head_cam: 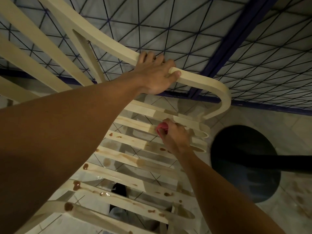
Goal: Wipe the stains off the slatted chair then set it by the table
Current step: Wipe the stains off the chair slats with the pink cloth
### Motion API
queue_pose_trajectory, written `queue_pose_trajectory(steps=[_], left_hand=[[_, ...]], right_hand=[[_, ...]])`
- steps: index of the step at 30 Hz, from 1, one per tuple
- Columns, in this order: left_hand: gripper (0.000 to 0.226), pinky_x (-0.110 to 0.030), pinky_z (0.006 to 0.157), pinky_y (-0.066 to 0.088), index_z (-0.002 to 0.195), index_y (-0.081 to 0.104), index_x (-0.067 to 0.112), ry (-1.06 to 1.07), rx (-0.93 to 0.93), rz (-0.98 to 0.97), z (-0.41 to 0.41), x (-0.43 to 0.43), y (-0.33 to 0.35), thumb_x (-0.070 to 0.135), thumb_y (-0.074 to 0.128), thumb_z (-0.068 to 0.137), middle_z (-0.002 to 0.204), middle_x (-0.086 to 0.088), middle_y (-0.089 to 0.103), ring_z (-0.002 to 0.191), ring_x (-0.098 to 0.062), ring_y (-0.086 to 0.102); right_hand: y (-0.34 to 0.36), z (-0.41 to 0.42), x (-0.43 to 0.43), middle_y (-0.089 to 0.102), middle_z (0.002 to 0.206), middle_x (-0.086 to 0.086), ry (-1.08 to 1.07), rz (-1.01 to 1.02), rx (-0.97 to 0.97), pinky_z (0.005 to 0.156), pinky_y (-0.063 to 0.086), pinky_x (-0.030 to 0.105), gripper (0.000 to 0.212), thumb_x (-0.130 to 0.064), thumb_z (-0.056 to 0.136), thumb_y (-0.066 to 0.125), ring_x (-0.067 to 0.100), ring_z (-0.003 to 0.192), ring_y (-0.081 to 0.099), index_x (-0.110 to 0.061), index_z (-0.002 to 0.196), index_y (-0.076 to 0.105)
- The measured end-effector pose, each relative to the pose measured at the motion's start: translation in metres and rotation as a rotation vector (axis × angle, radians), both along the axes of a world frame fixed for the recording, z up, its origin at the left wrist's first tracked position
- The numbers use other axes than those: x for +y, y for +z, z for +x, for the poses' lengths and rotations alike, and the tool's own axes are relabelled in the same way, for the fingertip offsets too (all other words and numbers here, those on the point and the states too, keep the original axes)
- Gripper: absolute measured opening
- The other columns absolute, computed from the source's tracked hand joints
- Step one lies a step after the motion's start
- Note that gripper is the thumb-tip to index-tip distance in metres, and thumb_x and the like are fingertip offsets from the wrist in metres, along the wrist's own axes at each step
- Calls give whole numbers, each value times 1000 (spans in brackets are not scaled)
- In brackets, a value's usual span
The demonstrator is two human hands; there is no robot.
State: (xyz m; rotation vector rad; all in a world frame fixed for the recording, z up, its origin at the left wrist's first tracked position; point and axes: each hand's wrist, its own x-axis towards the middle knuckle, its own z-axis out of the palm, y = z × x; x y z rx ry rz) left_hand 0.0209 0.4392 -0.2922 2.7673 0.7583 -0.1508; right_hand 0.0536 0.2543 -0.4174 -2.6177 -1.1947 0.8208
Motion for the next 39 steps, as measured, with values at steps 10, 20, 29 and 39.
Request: queue_pose_trajectory(steps=[10,20,29,39], left_hand=[[49,-45,109,15,137,42,33,16,-4,-31,1,1,1,59,20,101,114,3,39,121,-29,34],[51,-46,110,15,136,42,30,13,-8,2,0,0,0,58,18,101,125,-3,45,122,-30,33],[50,-46,110,14,137,42,30,12,-21,3,0,-1,0,58,19,102,126,-3,45,124,-29,33],[50,-44,110,14,134,44,29,24,-33,0,0,0,-1,59,22,101,125,-1,47,123,-28,34]], right_hand=[[-5,21,-42,62,113,3,-113,22,-50,96,46,41,46,-63,92,51,25,107,58,-33,126,57],[-11,29,-53,61,112,5,-204,30,-36,93,49,44,35,-54,96,50,26,106,58,-28,118,60],[-5,-15,8,58,129,12,-114,1,10,105,42,46,41,-52,97,51,33,120,51,-32,133,53],[-4,3,-20,57,123,9,-237,23,16,108,33,43,38,-54,92,58,31,117,51,-34,125,57]])
